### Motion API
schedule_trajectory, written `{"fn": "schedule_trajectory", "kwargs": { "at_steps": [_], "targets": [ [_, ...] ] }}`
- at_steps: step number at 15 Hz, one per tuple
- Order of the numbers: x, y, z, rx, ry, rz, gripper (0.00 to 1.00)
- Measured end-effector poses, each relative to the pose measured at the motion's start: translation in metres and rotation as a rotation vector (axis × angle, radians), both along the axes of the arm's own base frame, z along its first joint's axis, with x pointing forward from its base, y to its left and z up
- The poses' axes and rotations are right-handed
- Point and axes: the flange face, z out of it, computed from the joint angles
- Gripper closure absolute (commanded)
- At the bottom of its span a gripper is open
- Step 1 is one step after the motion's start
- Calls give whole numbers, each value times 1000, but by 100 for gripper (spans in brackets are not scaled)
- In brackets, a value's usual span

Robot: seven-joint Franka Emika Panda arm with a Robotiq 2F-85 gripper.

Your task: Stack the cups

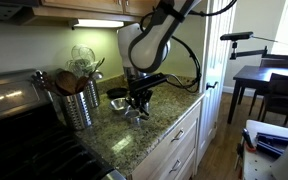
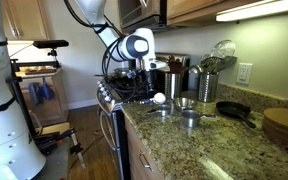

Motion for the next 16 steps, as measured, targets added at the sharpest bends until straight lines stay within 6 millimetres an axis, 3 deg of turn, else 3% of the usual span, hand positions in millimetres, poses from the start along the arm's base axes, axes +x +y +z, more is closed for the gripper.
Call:
{"fn": "schedule_trajectory", "kwargs": {
  "at_steps": [6, 16],
  "targets": [
    [17, 10, -11, -15, 36, 68, 92],
    [29, 12, -31, -76, 115, 154, 92]
  ]
}}
